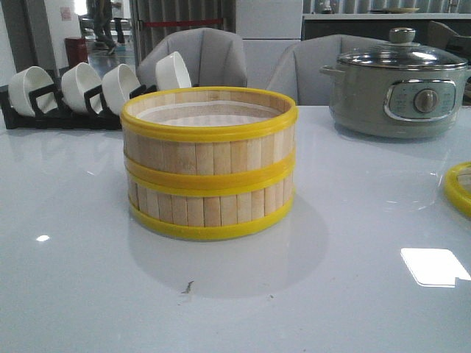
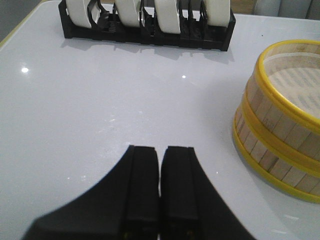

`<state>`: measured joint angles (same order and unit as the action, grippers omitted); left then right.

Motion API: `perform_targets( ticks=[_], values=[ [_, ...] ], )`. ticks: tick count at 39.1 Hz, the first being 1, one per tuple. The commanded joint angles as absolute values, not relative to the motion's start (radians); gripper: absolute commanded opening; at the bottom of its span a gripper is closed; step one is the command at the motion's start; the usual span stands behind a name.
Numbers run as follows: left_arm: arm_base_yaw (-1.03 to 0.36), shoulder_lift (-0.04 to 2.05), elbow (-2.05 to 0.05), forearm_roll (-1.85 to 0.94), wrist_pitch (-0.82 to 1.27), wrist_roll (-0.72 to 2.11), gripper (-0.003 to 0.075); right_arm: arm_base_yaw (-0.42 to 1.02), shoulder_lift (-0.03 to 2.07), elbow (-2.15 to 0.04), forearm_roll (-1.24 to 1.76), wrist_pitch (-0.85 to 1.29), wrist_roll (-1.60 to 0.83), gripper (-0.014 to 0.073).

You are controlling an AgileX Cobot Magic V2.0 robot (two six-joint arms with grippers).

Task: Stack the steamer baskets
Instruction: 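Lower the right gripper onto the lid's yellow center hub and grip it, then lift the lid with the right gripper and carry it over the stack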

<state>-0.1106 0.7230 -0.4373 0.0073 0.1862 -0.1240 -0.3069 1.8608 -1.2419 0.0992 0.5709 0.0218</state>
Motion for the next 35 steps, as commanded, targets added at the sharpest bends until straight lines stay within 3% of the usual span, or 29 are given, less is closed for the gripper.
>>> perform_targets(
  ticks=[1,6,15,35],
  values=[
    [-0.109,0.72,-0.468,0.0,0.103,-0.131,0.0088,-0.31,1.813,-1.272,0.11,0.531,0.015,0.0327],
    [-0.109,0.72,-0.468,0.0,0.103,-0.131,0.0088,-0.31,1.813,-1.272,0.112,0.531,0.015,0.0255],
    [-0.109,0.72,-0.468,0.0,0.103,-0.131,0.0088,-0.303,1.813,-1.272,0.116,0.548,0.015,0.0014],
    [-0.109,0.72,-0.468,0.0,0.103,-0.131,0.0088,-0.16,1.78,-1.445,0.123,0.681,0.015,0.0027]
  ],
)
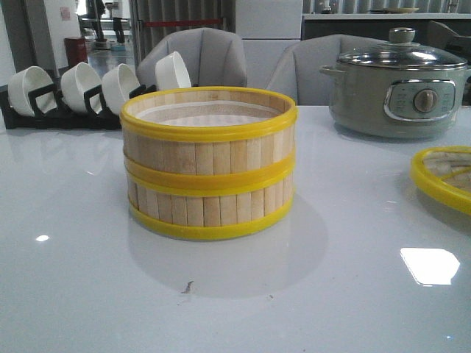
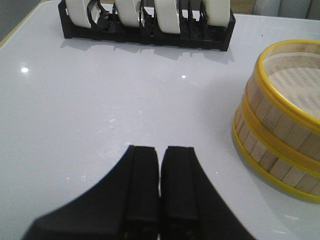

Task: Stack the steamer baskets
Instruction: 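Lift the lid with the right gripper and carry it over the stack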

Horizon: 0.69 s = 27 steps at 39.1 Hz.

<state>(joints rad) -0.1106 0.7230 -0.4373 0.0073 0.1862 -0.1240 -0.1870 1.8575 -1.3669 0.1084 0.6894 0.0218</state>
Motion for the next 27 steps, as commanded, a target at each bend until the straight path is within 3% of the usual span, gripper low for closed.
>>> perform_targets(
  ticks=[1,13,27],
  values=[
    [-0.109,0.72,-0.468,0.0,0.103,-0.131,0.0088,-0.151,1.776,-1.466,0.123,0.69,0.015,0.0027],
    [-0.109,0.72,-0.468,0.0,0.103,-0.131,0.0088,-0.004,1.727,-1.695,0.123,0.778,0.015,0.0027],
    [-0.109,0.72,-0.468,0.0,0.103,-0.131,0.0088,0.286,1.762,-1.884,0.123,0.811,0.015,0.0027]
  ],
)
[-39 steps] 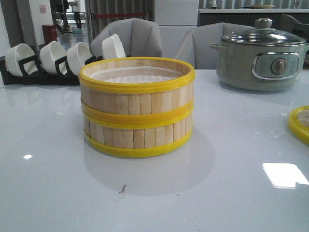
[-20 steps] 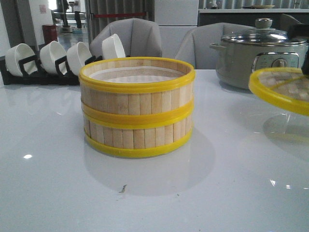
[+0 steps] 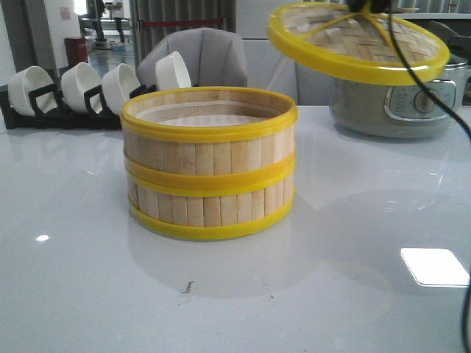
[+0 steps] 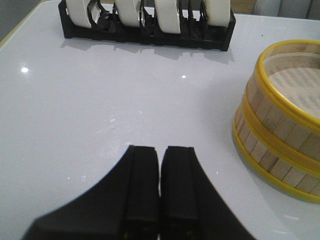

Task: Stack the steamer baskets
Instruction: 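Lift the lid with the right gripper and carry it over the stack, then lower the lid onto the top basket with the right gripper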

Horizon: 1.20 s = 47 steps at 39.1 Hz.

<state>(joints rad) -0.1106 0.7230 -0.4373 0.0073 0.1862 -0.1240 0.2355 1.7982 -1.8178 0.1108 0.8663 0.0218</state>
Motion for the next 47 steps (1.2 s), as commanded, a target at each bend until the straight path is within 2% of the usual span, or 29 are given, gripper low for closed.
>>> perform_targets(
  ticks=[1,9,15,47],
  values=[
    [-0.109,0.72,-0.468,0.0,0.103,-0.131,0.0088,0.302,1.77,-1.9,0.123,0.813,0.015,0.0027],
    [-0.109,0.72,-0.468,0.0,0.103,-0.131,0.0088,0.441,1.903,-2.064,0.123,0.883,0.014,0.0027],
    [-0.109,0.72,-0.468,0.0,0.103,-0.131,0.0088,0.494,1.995,-2.157,0.123,0.924,0.014,0.0027],
    [-0.109,0.72,-0.468,0.0,0.103,-0.131,0.0088,0.535,2.053,-2.158,0.123,0.936,0.014,0.0027]
  ],
)
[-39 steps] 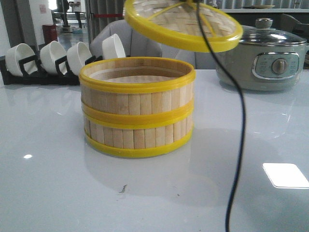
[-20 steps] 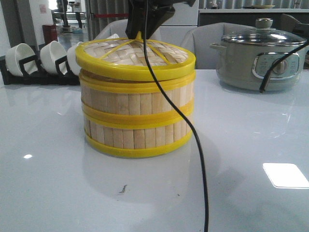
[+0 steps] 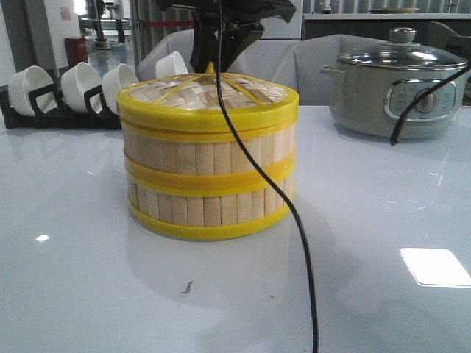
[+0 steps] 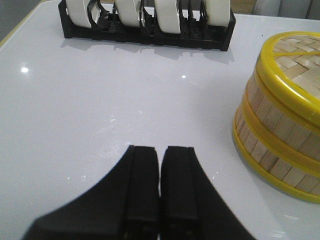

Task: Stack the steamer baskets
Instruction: 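Lower the lid onto the top basket with the right gripper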

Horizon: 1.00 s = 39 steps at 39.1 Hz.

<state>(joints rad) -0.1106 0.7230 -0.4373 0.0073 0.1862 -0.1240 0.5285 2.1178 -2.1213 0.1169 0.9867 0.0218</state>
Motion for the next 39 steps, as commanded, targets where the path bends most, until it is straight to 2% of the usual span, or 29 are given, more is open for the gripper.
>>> perform_targets(
  ticks=[1,10,13,18,22,39],
  values=[
    [-0.109,0.72,-0.468,0.0,0.103,-0.131,0.0088,0.535,2.053,-2.158,0.123,0.936,0.014,0.0027],
    [-0.109,0.72,-0.468,0.0,0.103,-0.131,0.0088,0.535,2.052,-2.158,0.122,0.934,0.013,0.0041],
    [-0.109,0.72,-0.468,0.0,0.103,-0.131,0.0088,0.535,2.052,-2.158,0.114,0.927,0.013,0.0104],
    [-0.109,0.72,-0.468,0.0,0.103,-0.131,0.0088,0.535,2.052,-2.158,0.08,0.915,0.013,0.0311],
    [-0.109,0.72,-0.468,0.0,0.103,-0.131,0.0088,0.535,2.052,-2.158,0.048,0.915,0.013,0.0396],
    [-0.109,0.72,-0.468,0.0,0.103,-0.131,0.0088,0.522,1.998,-2.157,0.012,0.915,0.013,0.0397]
  ],
)
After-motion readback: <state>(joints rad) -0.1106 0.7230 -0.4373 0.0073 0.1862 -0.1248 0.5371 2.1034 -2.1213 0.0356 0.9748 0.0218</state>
